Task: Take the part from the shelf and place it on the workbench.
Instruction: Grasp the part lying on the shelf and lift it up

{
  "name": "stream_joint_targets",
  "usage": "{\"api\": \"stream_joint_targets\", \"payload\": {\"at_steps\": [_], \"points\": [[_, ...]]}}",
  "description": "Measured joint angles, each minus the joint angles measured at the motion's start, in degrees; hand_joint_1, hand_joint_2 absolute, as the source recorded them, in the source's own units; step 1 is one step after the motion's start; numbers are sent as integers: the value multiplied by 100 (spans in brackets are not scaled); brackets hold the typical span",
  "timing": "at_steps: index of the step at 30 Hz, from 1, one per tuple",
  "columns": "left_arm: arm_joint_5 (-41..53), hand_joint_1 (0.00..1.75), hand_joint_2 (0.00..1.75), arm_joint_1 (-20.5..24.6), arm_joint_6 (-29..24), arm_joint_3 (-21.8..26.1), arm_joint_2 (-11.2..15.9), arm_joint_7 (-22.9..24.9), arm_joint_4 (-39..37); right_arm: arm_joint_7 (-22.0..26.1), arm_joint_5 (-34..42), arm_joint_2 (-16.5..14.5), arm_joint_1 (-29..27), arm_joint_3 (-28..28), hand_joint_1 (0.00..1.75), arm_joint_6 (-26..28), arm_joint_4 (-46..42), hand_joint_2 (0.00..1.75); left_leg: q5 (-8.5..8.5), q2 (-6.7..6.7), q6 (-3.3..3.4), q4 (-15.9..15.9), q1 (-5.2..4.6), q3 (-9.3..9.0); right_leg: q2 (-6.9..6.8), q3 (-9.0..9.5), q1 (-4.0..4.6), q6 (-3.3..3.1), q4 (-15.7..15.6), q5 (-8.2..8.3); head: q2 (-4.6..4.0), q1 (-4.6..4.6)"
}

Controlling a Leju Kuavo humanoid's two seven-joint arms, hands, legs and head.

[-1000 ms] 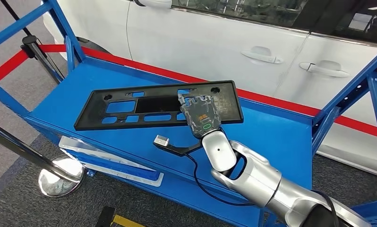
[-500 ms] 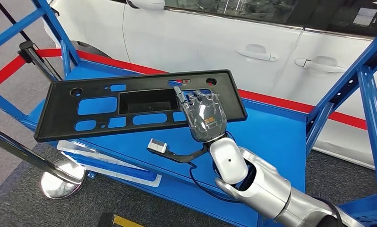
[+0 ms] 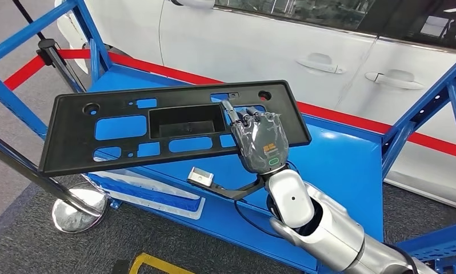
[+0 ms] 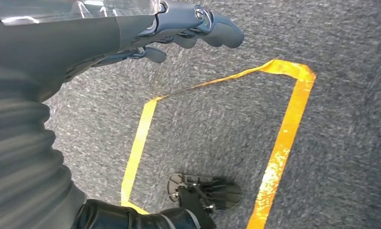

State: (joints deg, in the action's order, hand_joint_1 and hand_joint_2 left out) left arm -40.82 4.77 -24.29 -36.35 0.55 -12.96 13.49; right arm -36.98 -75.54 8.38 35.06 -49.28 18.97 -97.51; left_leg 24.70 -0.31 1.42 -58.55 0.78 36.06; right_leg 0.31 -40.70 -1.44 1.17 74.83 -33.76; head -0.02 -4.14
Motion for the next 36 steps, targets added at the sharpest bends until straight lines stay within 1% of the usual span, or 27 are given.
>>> {"api": "stream_joint_targets", "payload": {"at_steps": [1,3,4,5,6,8,9,10,13,14,15,16,17,19,20,21,23,24,25,26,28,29,30,31,32,34,36], "points": [[-1,0,175,-3,1,0,0,1,0,1,0,8,-12,4,175,0,-9,175,-20,-1,-9,-10,-9,33,0,171,12,-21,-213,123,0,0],[0,0,175,-3,1,0,0,1,0,2,0,14,-19,22,175,0,-33,175,-56,-3,-45,-28,-20,89,3,655,48,-80,-953,366,0,0],[1,0,175,-3,1,1,0,1,0,2,0,15,-19,33,175,1,-51,175,-78,-4,-73,-31,-25,104,5,822,70,-108,-1233,441,0,-3],[1,0,175,-2,1,1,0,1,0,1,0,17,-18,45,175,3,-67,175,-102,-4,-105,-31,-28,114,7,912,89,-130,-1406,468,0,3],[2,0,175,-1,1,2,0,1,0,1,0,20,-18,54,175,5,-79,175,-132,-5,-140,-19,-30,121,8,913,110,-149,-1449,478,1,6],[2,0,175,-3,0,2,3,2,-1,1,0,27,-20,64,175,9,-91,175,-164,-7,-207,-10,-24,137,0,880,94,-209,-1491,547,0,20],[1,0,175,-5,-1,2,7,2,-1,2,0,28,-21,67,175,9,-97,175,-98,-6,-239,-64,-20,173,-8,859,80,-251,-1509,588,0,13],[1,0,175,-7,-1,2,9,2,-2,2,0,30,-22,68,175,9,-103,175,52,-3,-267,-224,-15,242,-19,833,61,-293,-1530,630,0,2],[0,0,175,-7,1,0,11,2,-2,2,0,31,-27,69,175,9,-110,175,708,1,-337,-1220,5,585,-40,699,66,-363,-1531,734,-1,-23],[-1,0,175,-8,1,0,11,2,-2,2,0,32,-32,69,175,9,-110,175,808,2,-351,-1461,7,633,-43,649,72,-365,-1526,766,-1,-22],[-1,0,175,-8,1,0,13,2,-2,2,0,34,-37,69,175,9,-110,175,803,2,-355,-1509,8,581,-43,603,78,-364,-1519,795,0,-23],[-1,0,175,-8,1,0,16,2,-2,2,0,36,-42,69,175,9,-111,175,703,2,-347,-1325,7,410,-42,561,82,-356,-1509,820,1,-23],[-1,0,175,-4,1,0,20,2,-2,2,0,38,-45,69,175,9,-113,175,561,1,-325,-962,3,141,-41,527,85,-344,-1497,840,1,-24],[1,0,175,14,0,0,31,1,-2,2,0,40,-45,74,175,9,-124,175,399,2,-258,-202,-24,-364,-44,481,93,-302,-1479,877,0,-20],[1,0,175,20,0,0,34,1,-2,2,0,42,-43,76,175,9,-130,175,373,1,-224,7,-44,-492,-47,472,93,-273,-1477,897,-1,-20],[2,0,175,25,-1,0,37,0,-2,3,0,44,-43,79,175,9,-134,175,378,-1,-198,86,-64,-526,-51,465,90,-239,-1481,922,-1,-23],[1,0,175,20,-1,0,34,1,-2,4,0,49,-45,81,175,10,-139,175,299,6,-132,143,-59,-514,-50,458,85,-170,-1488,958,-1,-31],[1,0,175,18,0,0,32,2,-2,5,0,52,-45,84,175,11,-143,175,250,17,-92,195,-43,-512,-46,434,91,-138,-1449,913,-1,-30],[1,0,175,18,1,1,29,3,-2,7,0,56,-45,88,175,11,-146,175,192,31,-47,245,-24,-501,-40,380,96,-113,-1329,788,-1,-21],[1,0,175,19,1,1,28,2,-2,9,0,59,-45,93,175,12,-150,175,140,46,-12,282,-6,-476,-36,285,95,-92,-1092,586,-1,-9],[1,0,175,23,1,2,31,2,-2,12,0,61,-53,98,175,13,-152,175,71,56,17,284,-10,-381,-34,50,75,-58,-420,145,-1,11],[0,0,175,22,1,2,32,2,-2,14,0,63,-61,99,175,13,-152,175,44,57,12,273,-7,-327,-35,-11,56,-38,-163,34,-1,15],[0,0,175,19,1,2,31,2,-2,15,0,67,-68,99,175,13,-152,175,20,57,0,254,1,-275,-36,18,37,-19,-86,38,0,14],[0,0,175,17,1,2,28,2,-2,17,0,70,-71,99,175,13,-152,175,4,56,-16,225,14,-226,-37,157,19,-1,-232,148,0,14],[-1,0,175,15,1,2,25,2,-2,17,0,74,-71,100,175,13,-152,175,-5,55,-39,185,32,-180,-37,381,-1,16,-552,310,0,15],[1,0,175,18,1,2,25,3,-2,18,0,76,-69,103,175,14,-155,175,-10,49,-106,92,49,-85,-19,790,0,20,-1215,483,0,20],[2,0,175,23,1,2,28,2,-2,19,0,83,-69,108,175,14,-164,175,-38,33,-190,35,38,-19,4,881,24,-28,-1441,485,-1,24]]}}
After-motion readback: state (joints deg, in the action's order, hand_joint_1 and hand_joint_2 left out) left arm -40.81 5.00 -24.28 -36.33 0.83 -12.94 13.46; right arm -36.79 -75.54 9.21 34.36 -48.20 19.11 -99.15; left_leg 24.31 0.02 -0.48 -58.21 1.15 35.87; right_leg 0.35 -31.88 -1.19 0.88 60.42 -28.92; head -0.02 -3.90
